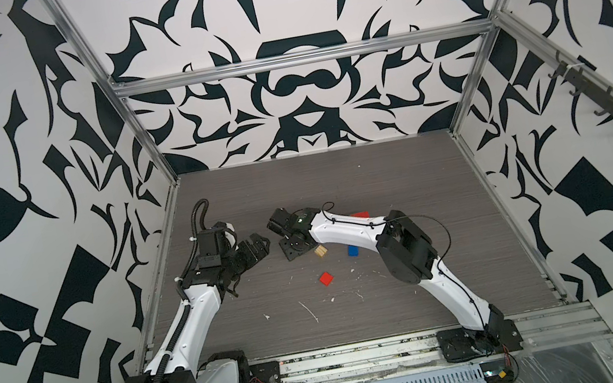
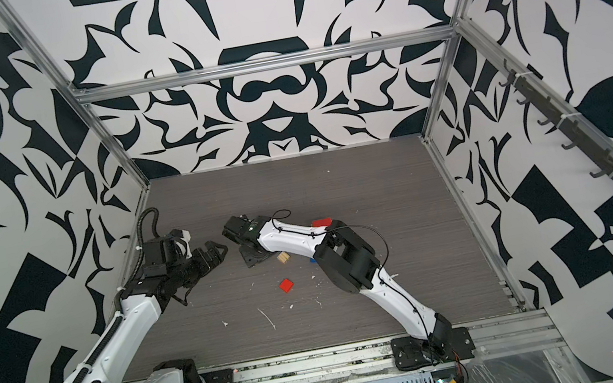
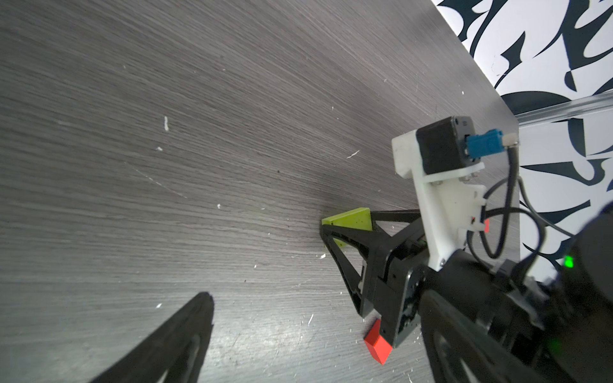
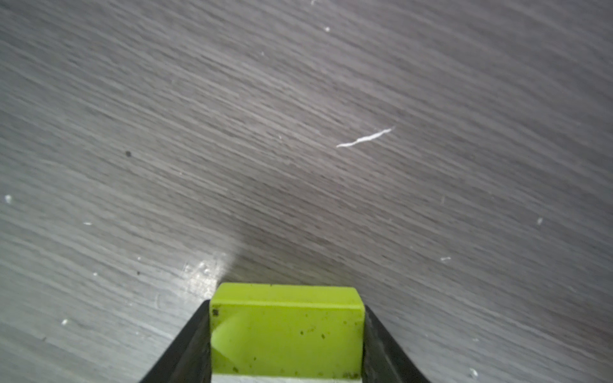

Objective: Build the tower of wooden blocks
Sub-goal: 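Close the right gripper on the lime-green block, then lift the lime-green block and carry it over the red arch block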

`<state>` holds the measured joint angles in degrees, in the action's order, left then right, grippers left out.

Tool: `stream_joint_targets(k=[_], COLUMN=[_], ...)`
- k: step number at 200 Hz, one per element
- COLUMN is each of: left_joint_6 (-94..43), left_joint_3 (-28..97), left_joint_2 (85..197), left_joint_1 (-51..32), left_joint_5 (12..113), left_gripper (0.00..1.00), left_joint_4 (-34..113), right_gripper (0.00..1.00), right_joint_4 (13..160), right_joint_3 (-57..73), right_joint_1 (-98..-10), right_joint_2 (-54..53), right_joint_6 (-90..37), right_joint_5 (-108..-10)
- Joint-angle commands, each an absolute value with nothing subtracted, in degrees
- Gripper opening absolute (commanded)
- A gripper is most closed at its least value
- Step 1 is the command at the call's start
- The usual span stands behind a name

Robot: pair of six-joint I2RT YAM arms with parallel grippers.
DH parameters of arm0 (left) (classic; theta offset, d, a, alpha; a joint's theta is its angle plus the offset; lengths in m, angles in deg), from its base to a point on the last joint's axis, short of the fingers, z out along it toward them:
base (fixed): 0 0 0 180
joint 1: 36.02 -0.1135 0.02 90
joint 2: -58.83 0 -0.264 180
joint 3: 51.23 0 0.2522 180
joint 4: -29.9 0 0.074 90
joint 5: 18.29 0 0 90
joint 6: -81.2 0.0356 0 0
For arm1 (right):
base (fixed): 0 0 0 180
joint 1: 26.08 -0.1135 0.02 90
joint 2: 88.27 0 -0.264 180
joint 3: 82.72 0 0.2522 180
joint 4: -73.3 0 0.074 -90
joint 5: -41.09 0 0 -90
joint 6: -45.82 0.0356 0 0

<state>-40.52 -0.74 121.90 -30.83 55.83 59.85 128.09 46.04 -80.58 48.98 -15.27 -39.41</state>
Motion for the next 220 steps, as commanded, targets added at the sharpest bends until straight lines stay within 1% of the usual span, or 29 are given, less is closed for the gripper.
stream_joint_targets(k=[1,59,100,176,220], left_joint_6=[-41.5,-42.9,-44.6,-45.8,-45.4], left_joint_3=[-1.1,-1.9,-1.7,-0.8,1.1], left_joint_2=[122.4,123.3,124.6,126.5,128.7], left_joint_1=[-31.1,-31.1,-30.5,-23.5,-19.2], left_joint_5=[53.3,51.0,49.0,50.7,51.0], left_gripper=[0.99,1.00,1.00,1.00,1.00], left_joint_4=[58.2,55.2,52.2,45.2,42.6], right_gripper=[0.52,0.50,0.50,0.49,0.50], right_joint_4=[130.2,132.3,132.8,134.0,133.4], right_joint_3=[47.7,45.8,40.4,29.1,22.8], right_joint_1=[-80.7,-78.7,-75.7,-67.0,-63.6], right_joint_2=[45.7,37.6,30.1,18.5,14.0], right_joint_6=[-16.7,-17.1,-16.7,-16.8,-17.4], right_joint_5=[-35.7,-34.9,-34.8,-36.4,-37.3])
